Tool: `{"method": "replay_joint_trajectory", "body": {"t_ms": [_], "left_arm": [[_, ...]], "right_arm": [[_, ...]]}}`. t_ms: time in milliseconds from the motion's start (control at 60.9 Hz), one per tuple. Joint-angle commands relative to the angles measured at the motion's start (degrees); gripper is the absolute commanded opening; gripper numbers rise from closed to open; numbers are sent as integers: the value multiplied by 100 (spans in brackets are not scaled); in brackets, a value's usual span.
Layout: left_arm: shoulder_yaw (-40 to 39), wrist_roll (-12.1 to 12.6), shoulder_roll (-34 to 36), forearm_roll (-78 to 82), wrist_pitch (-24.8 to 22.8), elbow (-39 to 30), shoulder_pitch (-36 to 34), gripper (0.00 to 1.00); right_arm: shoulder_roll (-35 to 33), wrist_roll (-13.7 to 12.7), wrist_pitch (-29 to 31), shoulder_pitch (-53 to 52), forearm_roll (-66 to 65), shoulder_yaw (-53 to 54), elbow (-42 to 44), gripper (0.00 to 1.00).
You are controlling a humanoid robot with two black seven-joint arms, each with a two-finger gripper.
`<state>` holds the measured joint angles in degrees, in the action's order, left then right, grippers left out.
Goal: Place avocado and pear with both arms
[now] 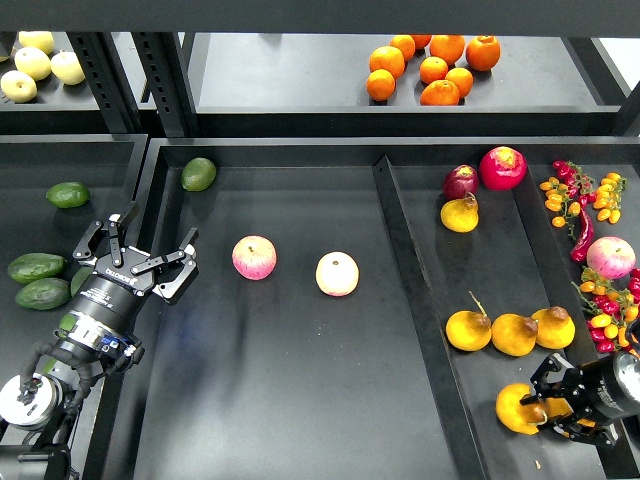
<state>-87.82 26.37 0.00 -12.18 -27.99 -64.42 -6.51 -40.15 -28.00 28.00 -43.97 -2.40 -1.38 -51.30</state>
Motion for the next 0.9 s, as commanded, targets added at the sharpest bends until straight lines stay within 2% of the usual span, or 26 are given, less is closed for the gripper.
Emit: {"method": "replay_joint_trajectory", "body": {"t_ms": [0, 542, 887], "left_arm": [[-8, 0, 0, -4, -1, 0, 0, 99], [-8, -9, 0, -13, -1, -9, 35, 99], [-7, -9, 0, -13, -1, -9, 35, 99]], "right_arm": [[87, 0, 0, 11, -41, 15, 129, 20], [596, 0, 0, 37, -50, 85, 604, 25], [632, 0, 0, 81, -129, 164, 648, 36]]}}
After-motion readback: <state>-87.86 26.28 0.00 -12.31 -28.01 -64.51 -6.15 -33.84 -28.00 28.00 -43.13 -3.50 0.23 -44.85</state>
